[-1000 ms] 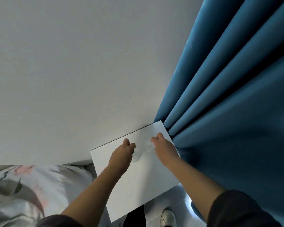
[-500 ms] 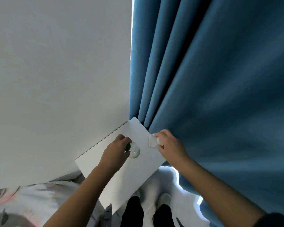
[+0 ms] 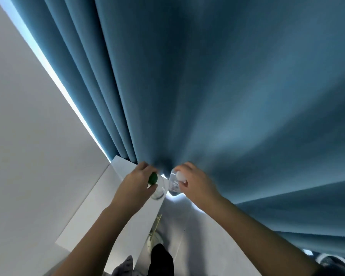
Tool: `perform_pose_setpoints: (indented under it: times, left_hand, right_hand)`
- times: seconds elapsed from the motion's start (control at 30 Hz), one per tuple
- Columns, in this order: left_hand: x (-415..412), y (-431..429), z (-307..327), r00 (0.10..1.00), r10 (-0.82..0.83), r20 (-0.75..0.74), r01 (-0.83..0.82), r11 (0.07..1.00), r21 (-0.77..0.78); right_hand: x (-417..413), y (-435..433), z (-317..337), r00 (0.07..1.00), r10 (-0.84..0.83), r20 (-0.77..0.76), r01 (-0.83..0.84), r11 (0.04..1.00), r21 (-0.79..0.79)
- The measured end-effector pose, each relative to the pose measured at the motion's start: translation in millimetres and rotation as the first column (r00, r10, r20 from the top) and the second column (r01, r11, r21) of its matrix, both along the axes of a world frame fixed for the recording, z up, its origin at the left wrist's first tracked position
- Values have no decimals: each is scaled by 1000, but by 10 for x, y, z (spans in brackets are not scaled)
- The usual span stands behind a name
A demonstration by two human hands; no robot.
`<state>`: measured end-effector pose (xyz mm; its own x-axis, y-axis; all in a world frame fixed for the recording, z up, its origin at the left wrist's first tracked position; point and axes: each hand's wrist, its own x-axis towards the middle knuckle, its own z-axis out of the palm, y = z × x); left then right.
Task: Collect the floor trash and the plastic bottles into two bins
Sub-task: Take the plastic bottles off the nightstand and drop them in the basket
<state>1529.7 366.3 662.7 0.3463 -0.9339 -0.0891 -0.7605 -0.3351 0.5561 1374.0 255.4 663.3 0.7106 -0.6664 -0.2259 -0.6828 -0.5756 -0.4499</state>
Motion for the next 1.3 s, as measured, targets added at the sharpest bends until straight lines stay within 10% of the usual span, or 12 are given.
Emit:
perform_pose_setpoints:
  times: [0.73, 1.3]
  left_hand:
    - [-3308, -195, 202, 903, -427, -42, 421, 901, -105]
    - [-5559, -1227, 87, 596, -797, -97, 799, 601, -35]
  right_hand:
    - [-3753, 701, 178, 882, -471, -5, 468, 877, -107]
    - [-5906, 554, 58, 581, -814, -3, 811, 580, -79]
